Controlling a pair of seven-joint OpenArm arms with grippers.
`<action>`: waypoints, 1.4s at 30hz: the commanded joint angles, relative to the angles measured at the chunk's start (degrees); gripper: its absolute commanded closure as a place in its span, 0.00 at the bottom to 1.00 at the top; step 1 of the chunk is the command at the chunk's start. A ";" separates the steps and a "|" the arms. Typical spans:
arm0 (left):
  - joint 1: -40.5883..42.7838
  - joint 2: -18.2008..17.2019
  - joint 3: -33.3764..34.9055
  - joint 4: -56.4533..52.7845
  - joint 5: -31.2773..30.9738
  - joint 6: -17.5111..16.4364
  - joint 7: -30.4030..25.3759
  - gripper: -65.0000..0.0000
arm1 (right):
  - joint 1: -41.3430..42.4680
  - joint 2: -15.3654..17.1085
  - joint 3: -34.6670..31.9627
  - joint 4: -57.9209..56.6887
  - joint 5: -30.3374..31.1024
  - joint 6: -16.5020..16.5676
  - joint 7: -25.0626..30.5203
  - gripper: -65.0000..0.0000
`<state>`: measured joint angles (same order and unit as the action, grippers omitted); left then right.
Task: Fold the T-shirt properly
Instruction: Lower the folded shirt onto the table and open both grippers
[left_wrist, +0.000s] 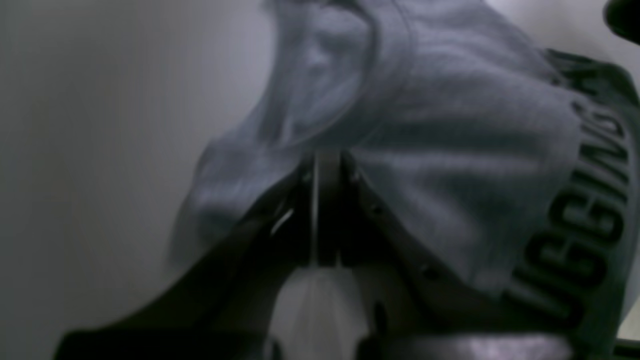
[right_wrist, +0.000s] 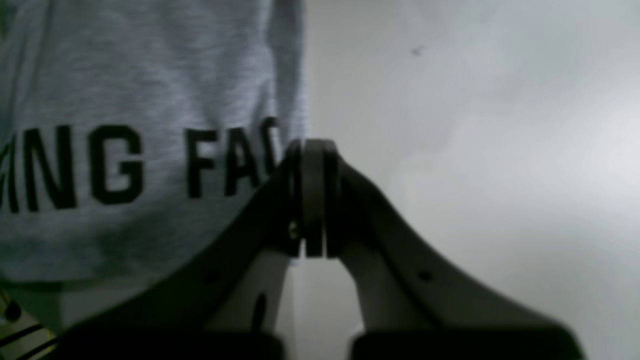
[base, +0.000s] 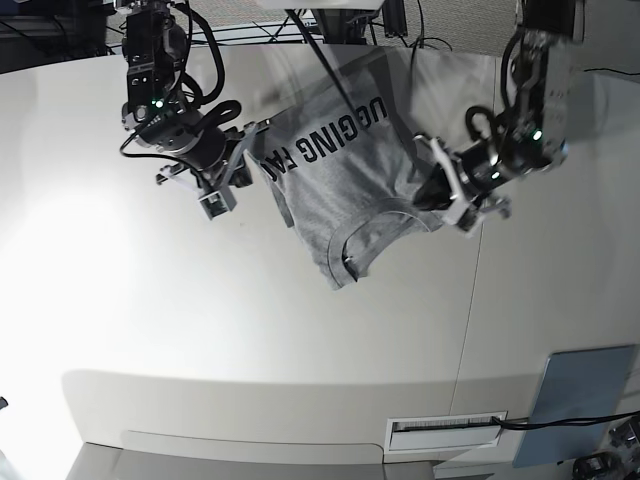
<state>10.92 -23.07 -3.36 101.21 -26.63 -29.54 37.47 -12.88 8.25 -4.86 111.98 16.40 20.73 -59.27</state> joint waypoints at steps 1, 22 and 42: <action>1.29 -0.42 -1.18 1.36 -0.70 -0.07 -0.81 0.98 | 0.52 0.17 0.66 0.39 0.44 0.00 1.44 1.00; -6.10 6.29 -2.03 -15.47 6.08 4.39 -8.04 0.98 | -2.23 0.17 -12.39 -4.09 -2.12 -1.29 0.63 1.00; -4.70 3.72 -7.04 -7.67 1.86 1.38 -5.75 1.00 | -7.98 0.15 -1.57 6.80 -2.14 -3.45 0.85 1.00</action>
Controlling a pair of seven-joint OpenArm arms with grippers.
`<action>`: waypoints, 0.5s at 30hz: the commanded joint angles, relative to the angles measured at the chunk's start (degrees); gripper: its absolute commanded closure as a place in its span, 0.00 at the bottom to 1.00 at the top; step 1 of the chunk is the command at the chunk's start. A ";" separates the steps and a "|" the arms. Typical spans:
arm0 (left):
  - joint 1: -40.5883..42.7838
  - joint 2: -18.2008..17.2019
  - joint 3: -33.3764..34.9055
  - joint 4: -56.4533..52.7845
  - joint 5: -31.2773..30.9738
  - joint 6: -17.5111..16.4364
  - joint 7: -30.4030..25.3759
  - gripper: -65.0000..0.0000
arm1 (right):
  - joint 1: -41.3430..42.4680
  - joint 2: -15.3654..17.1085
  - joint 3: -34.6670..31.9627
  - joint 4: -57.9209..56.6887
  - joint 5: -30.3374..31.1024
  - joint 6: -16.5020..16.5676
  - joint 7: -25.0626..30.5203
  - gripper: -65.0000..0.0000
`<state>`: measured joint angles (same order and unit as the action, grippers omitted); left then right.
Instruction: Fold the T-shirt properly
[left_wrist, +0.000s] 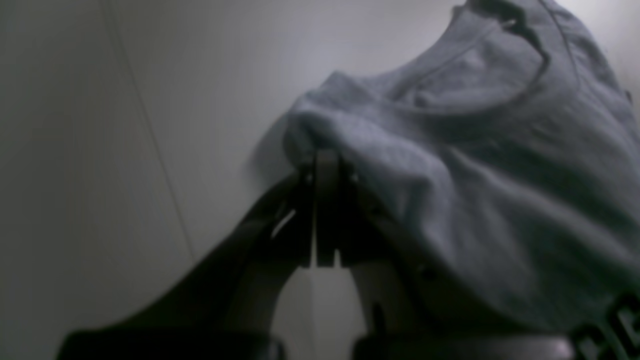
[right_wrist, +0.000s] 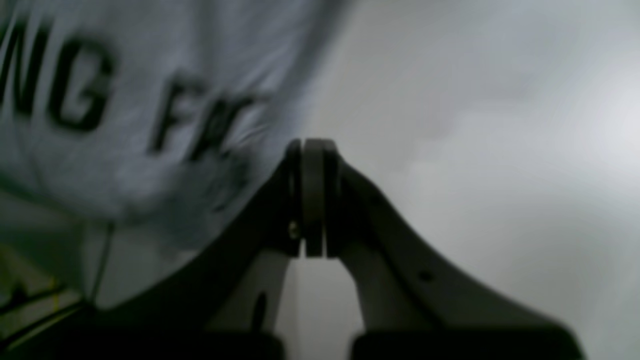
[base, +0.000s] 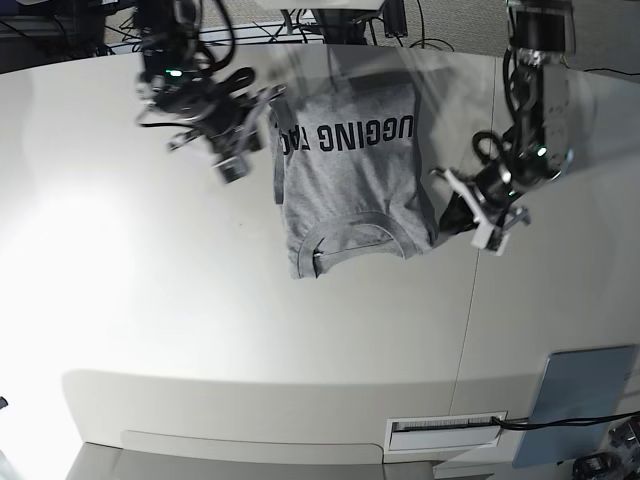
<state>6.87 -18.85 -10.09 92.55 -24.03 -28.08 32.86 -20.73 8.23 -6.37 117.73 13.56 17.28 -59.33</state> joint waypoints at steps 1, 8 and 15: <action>0.87 -0.50 -1.84 2.71 -1.46 -0.09 -0.26 1.00 | -1.01 0.20 2.10 2.64 0.70 0.00 0.81 1.00; 12.92 -0.50 -14.27 10.36 -7.76 -0.11 5.77 1.00 | -9.90 0.17 16.44 12.57 0.74 0.04 -3.98 1.00; 27.10 -0.50 -24.72 15.89 -12.68 -0.52 10.16 1.00 | -20.90 0.20 26.14 17.27 0.79 0.02 -10.08 1.00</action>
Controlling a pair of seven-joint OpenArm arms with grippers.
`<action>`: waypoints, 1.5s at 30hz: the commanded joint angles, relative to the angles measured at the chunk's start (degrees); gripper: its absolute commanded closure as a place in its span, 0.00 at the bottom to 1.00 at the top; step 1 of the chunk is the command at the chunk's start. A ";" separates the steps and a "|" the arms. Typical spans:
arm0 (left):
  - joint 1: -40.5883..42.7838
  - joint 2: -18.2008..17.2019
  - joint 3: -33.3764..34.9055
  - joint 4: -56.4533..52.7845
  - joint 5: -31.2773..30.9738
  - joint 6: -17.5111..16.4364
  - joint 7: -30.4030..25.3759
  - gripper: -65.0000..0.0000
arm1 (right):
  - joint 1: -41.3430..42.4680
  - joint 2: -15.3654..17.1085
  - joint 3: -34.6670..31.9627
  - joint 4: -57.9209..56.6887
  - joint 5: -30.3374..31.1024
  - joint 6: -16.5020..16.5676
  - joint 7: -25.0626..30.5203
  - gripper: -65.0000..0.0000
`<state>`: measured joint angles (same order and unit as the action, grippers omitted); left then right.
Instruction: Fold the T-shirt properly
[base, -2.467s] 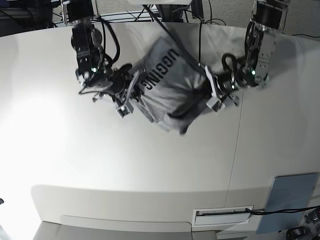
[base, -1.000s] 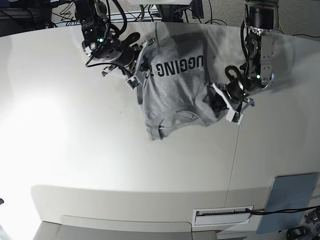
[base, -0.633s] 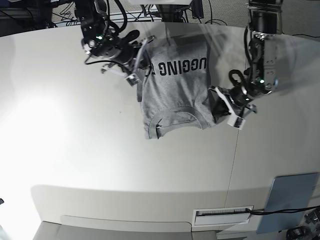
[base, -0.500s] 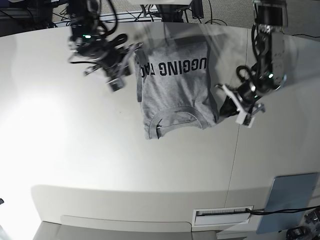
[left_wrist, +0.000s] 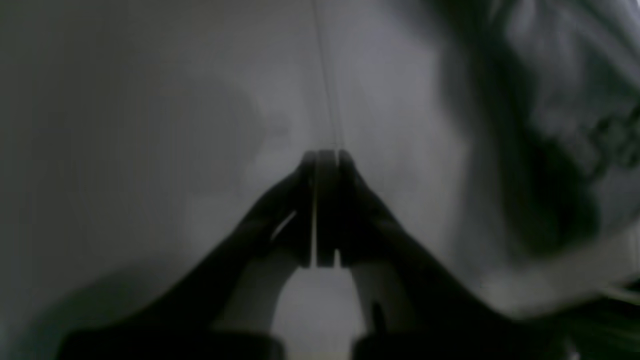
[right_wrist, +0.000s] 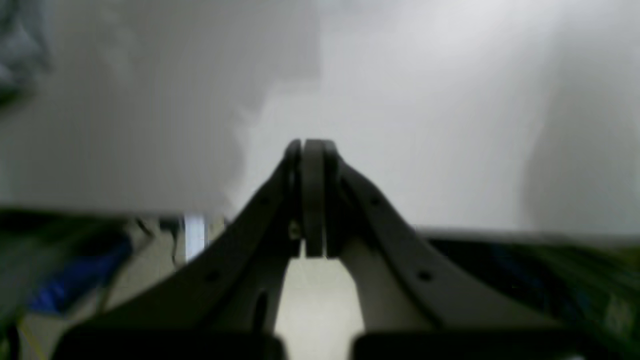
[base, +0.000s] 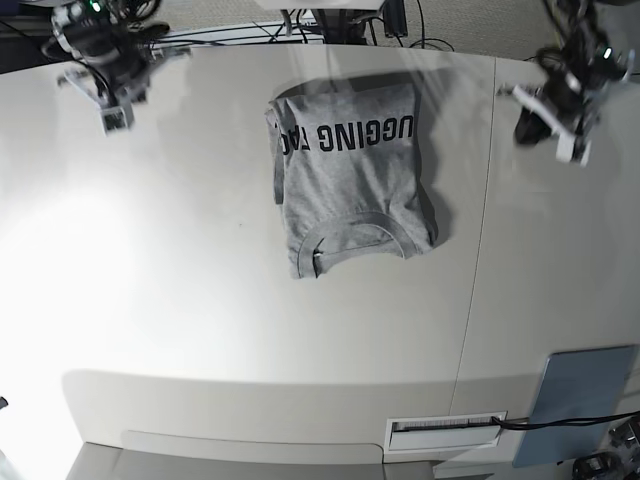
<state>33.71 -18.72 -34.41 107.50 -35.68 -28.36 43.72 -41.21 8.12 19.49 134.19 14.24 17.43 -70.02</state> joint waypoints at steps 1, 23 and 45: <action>2.43 -0.63 -1.42 1.31 -1.22 -0.24 -0.57 1.00 | -1.81 0.31 1.16 0.81 0.28 -0.13 -1.05 1.00; 12.70 -10.54 21.38 -36.02 -3.58 -9.20 -9.51 0.96 | -14.40 0.33 3.45 -31.71 -0.70 2.08 -0.24 1.00; -10.45 7.61 29.03 -67.91 28.76 7.02 -38.66 0.94 | 25.46 2.78 -6.05 -99.93 -26.86 11.10 43.67 1.00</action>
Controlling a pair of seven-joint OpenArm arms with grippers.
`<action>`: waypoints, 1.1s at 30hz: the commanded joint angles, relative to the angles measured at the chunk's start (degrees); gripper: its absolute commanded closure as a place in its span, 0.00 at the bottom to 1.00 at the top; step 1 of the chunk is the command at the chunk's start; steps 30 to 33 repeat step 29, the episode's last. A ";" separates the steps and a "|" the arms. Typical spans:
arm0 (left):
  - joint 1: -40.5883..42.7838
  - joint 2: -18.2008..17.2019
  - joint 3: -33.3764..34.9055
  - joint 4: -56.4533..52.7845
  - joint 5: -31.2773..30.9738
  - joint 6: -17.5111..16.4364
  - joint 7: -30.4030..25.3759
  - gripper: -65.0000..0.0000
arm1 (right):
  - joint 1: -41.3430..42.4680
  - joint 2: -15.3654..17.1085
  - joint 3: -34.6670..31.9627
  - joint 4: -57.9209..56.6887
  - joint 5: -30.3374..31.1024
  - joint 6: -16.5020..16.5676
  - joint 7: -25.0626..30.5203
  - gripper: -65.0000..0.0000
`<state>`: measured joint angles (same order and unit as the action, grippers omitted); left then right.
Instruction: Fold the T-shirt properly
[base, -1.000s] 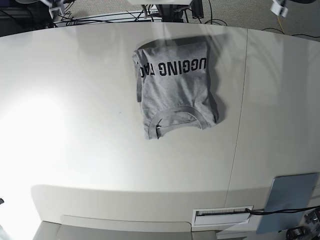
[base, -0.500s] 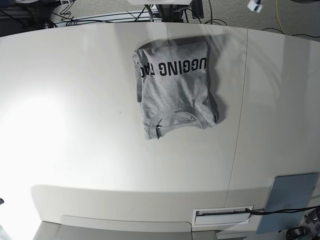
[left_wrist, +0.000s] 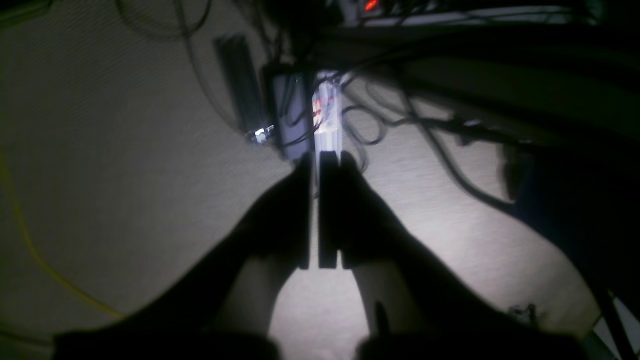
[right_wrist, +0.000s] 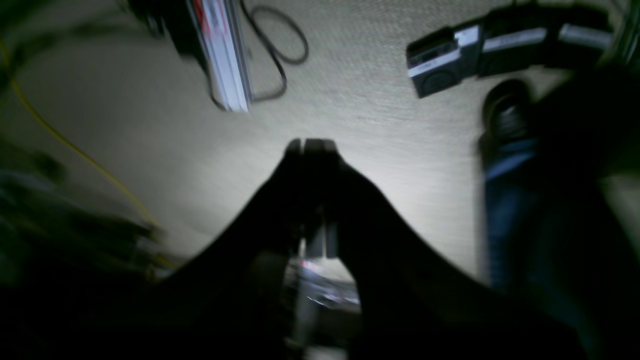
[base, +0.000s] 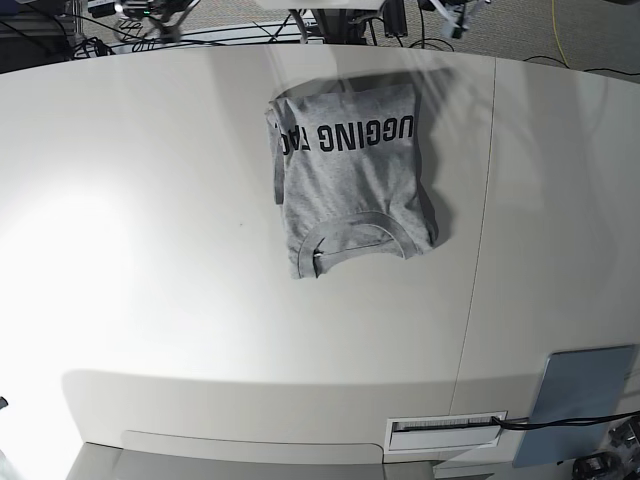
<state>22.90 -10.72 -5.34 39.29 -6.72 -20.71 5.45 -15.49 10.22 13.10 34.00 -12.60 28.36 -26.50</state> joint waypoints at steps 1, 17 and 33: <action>0.07 0.13 -0.04 -0.52 0.09 0.39 -0.42 0.94 | -0.20 0.83 -2.19 -0.13 -1.14 -1.07 0.50 1.00; -0.92 0.72 -0.09 -3.72 0.55 1.68 -1.05 0.94 | -1.18 0.39 -15.15 -0.37 5.16 -12.94 7.23 1.00; -1.18 0.74 -0.09 -3.72 0.52 5.70 -2.58 0.94 | -1.66 0.42 -15.15 -0.37 5.11 -12.96 7.65 1.00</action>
